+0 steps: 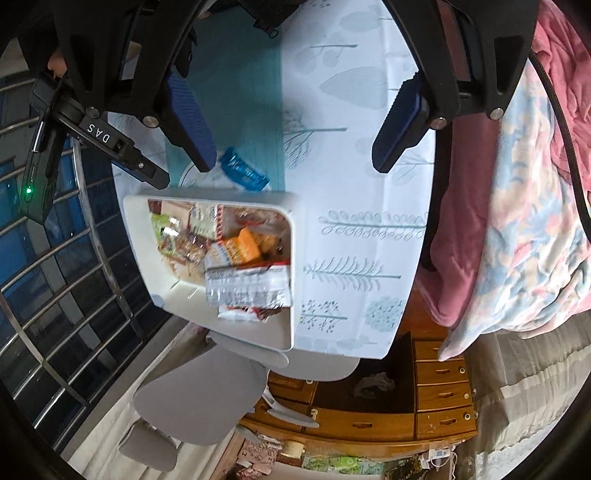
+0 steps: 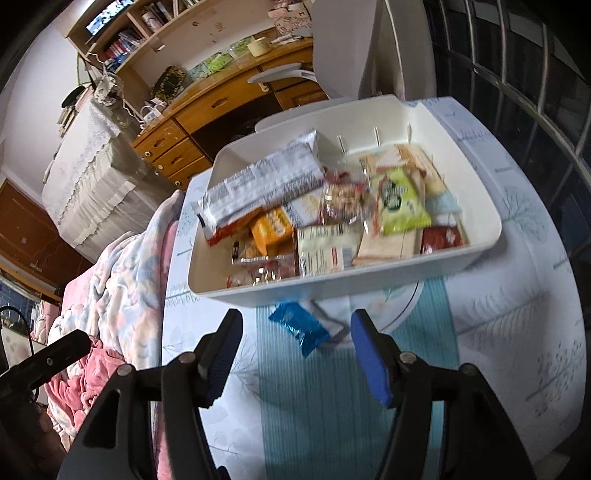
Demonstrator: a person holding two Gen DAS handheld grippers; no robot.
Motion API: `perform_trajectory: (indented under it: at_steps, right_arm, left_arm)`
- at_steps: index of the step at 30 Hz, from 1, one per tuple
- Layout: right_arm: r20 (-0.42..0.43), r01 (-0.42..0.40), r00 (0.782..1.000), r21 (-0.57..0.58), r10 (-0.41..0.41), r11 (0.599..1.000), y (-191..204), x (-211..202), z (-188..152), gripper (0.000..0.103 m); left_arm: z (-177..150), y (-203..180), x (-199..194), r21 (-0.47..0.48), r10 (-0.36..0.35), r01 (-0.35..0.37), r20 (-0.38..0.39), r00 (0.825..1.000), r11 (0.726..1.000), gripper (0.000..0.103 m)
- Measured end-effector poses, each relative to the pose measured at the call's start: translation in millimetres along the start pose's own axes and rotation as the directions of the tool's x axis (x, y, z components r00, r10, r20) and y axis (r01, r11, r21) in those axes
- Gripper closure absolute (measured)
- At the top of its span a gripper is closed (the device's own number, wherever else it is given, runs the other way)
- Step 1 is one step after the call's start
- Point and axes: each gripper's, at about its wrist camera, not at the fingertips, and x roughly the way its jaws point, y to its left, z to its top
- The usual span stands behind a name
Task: Organize snacks
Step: 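Move the right tool down to the blue foil packet on the table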
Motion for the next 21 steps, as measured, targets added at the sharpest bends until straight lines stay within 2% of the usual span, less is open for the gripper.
perform_trajectory:
  at_steps: [4, 8, 10, 15, 21]
  right_arm:
    - [-0.007, 0.022, 1.0, 0.02, -0.022, 1.0, 10, 7, -13, 0.041]
    - [-0.018, 0.042, 0.999, 0.032, -0.041, 0.999, 17, 13, -27, 0.033]
    - [-0.026, 0.052, 0.998, 0.036, -0.052, 0.998, 20, 17, -34, 0.032]
    - [-0.045, 0.083, 0.996, 0.045, -0.081, 0.996, 18, 31, -46, 0.031]
    - [-0.042, 0.118, 0.992, 0.04, -0.116, 0.992, 13, 49, -62, 0.022]
  left_arm:
    - [-5, 13, 3, 0.026, -0.003, 0.004, -0.029, 1.0, 1.0, 0.017]
    - [-8, 23, 9, 0.046, -0.01, 0.012, -0.057, 0.998, 0.999, 0.017]
    - [-10, 27, 14, 0.058, -0.012, 0.016, -0.076, 0.997, 0.998, 0.017]
    - [-19, 33, 29, 0.077, -0.015, 0.025, -0.123, 0.992, 0.997, 0.017]
    - [-32, 41, 47, 0.091, 0.008, 0.009, -0.178, 0.984, 0.996, 0.017]
